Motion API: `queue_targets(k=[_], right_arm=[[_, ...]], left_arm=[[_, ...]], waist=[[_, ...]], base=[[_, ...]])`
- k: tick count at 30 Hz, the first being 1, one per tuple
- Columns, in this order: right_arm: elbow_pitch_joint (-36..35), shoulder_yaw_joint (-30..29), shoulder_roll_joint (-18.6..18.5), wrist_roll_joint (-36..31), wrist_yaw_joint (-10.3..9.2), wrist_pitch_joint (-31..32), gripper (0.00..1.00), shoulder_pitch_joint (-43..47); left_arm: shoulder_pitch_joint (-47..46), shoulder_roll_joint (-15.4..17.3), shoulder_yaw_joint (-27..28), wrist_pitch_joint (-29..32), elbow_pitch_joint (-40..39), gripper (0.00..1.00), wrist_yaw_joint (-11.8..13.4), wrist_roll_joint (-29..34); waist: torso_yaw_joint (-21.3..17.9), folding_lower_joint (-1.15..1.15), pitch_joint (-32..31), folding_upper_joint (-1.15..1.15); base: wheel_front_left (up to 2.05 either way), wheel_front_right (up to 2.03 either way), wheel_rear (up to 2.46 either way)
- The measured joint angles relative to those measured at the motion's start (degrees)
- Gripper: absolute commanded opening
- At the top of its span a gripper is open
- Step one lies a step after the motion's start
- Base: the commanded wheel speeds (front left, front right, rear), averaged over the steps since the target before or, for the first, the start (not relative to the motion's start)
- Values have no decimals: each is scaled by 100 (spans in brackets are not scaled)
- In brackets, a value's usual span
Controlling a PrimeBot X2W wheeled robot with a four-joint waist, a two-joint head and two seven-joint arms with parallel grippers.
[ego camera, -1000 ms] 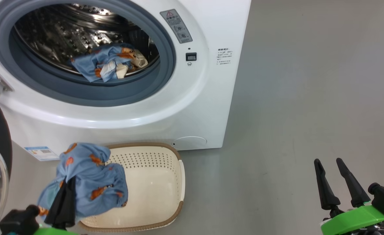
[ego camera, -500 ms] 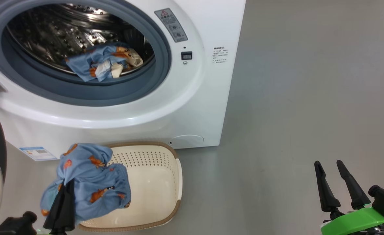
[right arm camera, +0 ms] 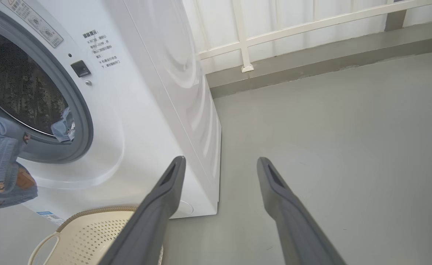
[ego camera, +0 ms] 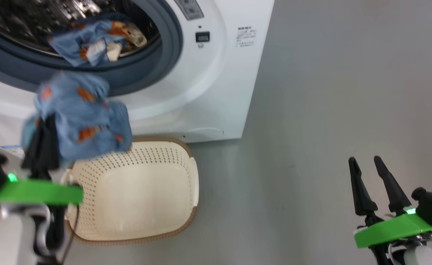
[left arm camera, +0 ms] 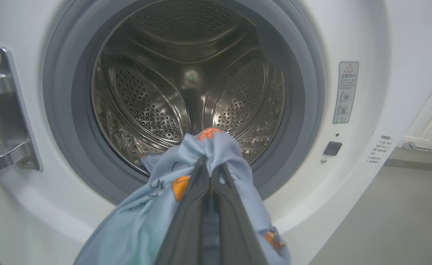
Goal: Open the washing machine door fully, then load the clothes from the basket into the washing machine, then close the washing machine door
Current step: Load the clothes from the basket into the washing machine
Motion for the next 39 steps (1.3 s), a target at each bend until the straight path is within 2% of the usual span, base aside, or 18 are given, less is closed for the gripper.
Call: queue_targets(k=[4, 15, 25, 29, 37, 38, 39], right_arm=[[-26, 26, 93, -1, 0, 0, 100, -248], [-49, 216, 280, -1, 0, 0, 100, -801], [-51, 358, 432, -1, 0, 0, 100, -1039], [-65, 365, 456, -1, 0, 0, 100, -1043], [-91, 393, 479, -1, 0, 0, 100, -1255], [-89, 399, 480, -1, 1, 0, 100, -1255], [-86, 409, 482, -1, 1, 0, 100, -1255]], left_arm=[[-1111, 74, 1, -15, 632, 0, 0, -219], [-3227, 481, -194, -15, 2335, 0, 0, -250], [-4606, 815, -561, -15, 3711, 0, 0, -249], [-5018, 918, -673, -14, 3766, 0, 0, -202], [-5449, 987, -170, -23, 2934, 0, 0, 196], [-5436, 972, -154, -23, 2980, 29, 0, 210], [-5415, 965, -171, -23, 3096, 92, 0, 213]], waist=[[-85, 0, 343, 0], [-442, 0, 1046, 0], [-885, 0, 1534, 0], [-1018, 0, 1687, 0], [-1123, 0, 1938, 0], [-1128, 0, 1950, 0], [-1128, 0, 1950, 0]], base=[[0, 0, 0], [0, 0, 0], [0, 0, 0], [0, 0, 0], [0, 0, 0], [0, 0, 0], [0, 0, 0]])
